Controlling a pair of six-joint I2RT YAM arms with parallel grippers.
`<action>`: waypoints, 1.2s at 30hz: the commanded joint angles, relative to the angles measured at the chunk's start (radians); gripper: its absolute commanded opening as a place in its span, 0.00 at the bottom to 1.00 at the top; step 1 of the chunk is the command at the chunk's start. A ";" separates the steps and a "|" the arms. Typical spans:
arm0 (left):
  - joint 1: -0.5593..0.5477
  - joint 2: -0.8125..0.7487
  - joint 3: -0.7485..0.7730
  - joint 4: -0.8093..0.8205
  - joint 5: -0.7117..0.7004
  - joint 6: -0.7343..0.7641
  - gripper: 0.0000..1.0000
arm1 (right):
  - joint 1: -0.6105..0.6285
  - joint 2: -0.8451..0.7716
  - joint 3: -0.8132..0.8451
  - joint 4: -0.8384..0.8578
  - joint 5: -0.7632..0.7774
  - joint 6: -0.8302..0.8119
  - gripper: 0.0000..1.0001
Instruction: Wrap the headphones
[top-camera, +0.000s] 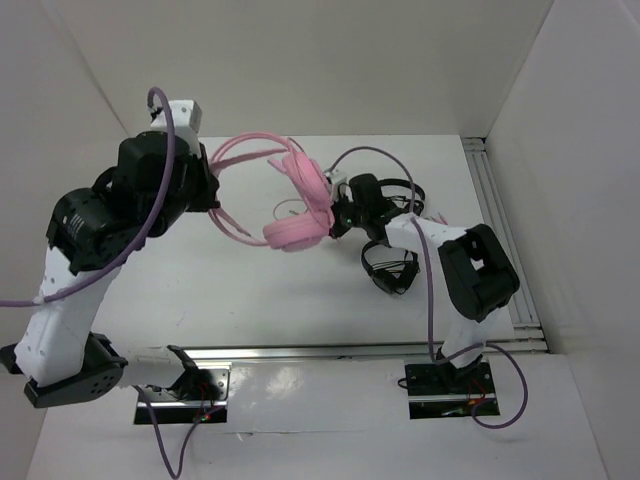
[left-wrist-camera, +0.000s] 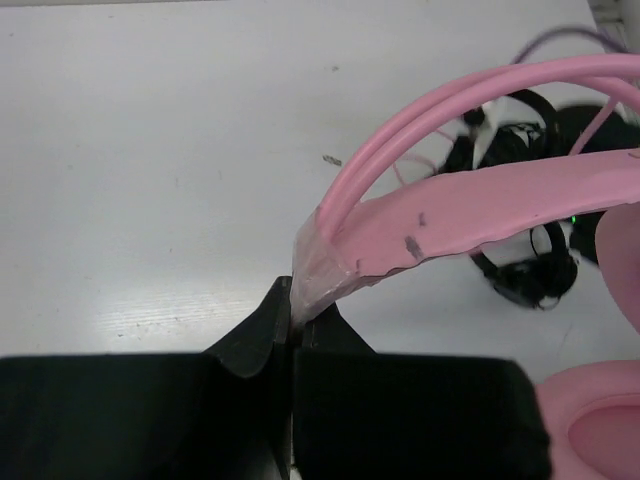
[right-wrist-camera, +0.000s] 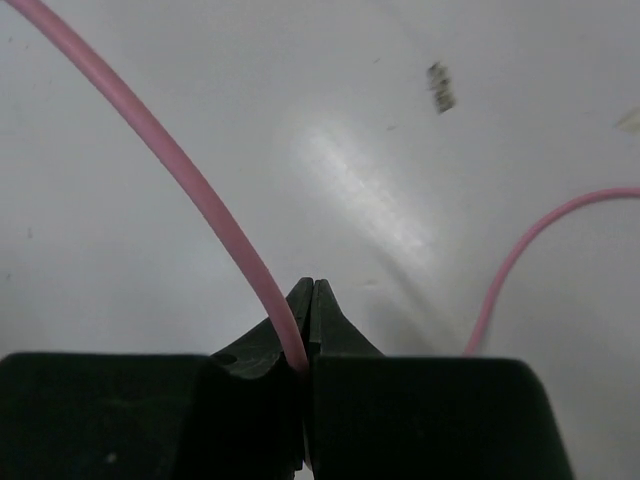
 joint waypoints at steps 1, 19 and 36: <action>0.075 0.087 0.081 0.140 -0.103 -0.127 0.00 | 0.070 -0.134 -0.084 0.146 -0.009 0.008 0.00; 0.590 0.357 0.219 0.269 0.423 -0.337 0.00 | 0.360 -0.221 -0.253 0.171 0.274 0.028 0.00; 0.778 0.500 0.209 0.345 0.296 -0.228 0.00 | 0.639 -0.378 -0.273 0.025 0.380 -0.003 0.00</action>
